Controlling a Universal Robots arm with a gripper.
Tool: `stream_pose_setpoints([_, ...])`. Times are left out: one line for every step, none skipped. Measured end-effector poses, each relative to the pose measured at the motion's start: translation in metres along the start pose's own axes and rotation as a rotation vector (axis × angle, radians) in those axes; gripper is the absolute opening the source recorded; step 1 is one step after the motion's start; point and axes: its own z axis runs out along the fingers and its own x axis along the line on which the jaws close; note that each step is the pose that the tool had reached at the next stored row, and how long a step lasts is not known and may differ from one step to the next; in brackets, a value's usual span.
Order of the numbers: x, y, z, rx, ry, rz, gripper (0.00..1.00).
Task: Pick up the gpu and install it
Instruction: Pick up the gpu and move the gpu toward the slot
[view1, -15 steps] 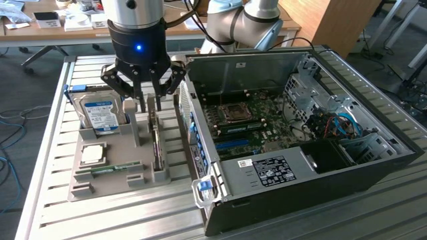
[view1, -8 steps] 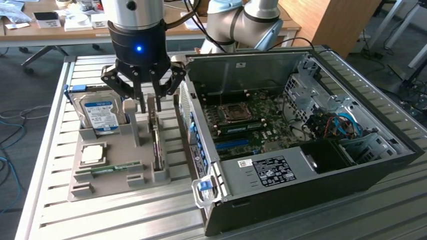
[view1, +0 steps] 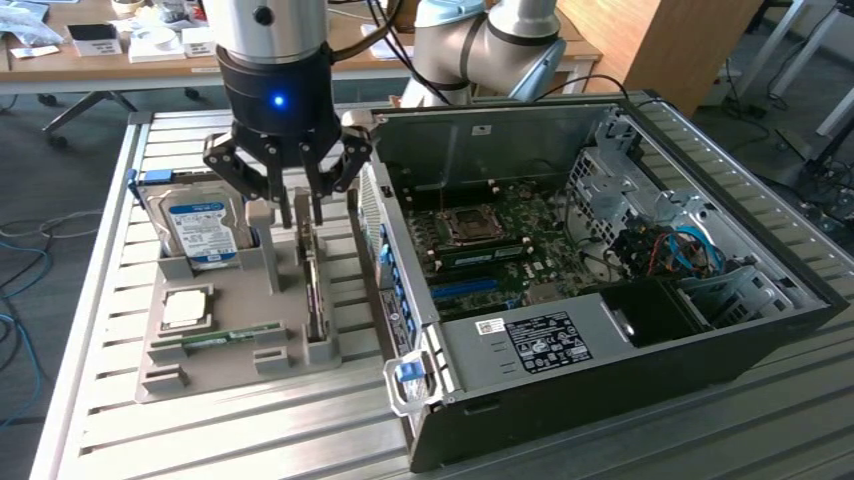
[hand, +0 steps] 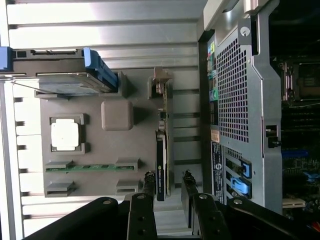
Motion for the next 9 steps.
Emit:
stream_pose_setpoints([0.0000, 0.0000, 0.0006, 0.0000, 0.0000, 0.000, 0.36])
stream_pose_setpoints([0.0000, -0.0001, 0.0011, 0.0000, -0.0001, 0.000, 0.36])
stream_pose_setpoints([0.0000, -0.0001, 0.0017, 0.0000, 0.0000, 0.000, 0.36])
stream_pose_setpoints([0.0000, -0.0001, 0.0021, 0.0001, 0.0000, 0.000, 0.36])
stream_pose_setpoints([0.0000, -0.0001, 0.0026, 0.0000, 0.0000, 0.000, 0.36])
stream_pose_setpoints([0.0001, -0.0001, 0.0031, 0.0000, 0.0000, 0.000, 0.36])
stream_pose_setpoints([0.0001, -0.0002, 0.0036, 0.0000, 0.0000, 0.000, 0.36])
stream_pose_setpoints([0.0001, -0.0002, 0.0040, 0.0000, 0.0000, 0.000, 0.36])
stream_pose_setpoints([0.0001, -0.0002, 0.0043, 0.0001, 0.0001, 0.000, 0.36])
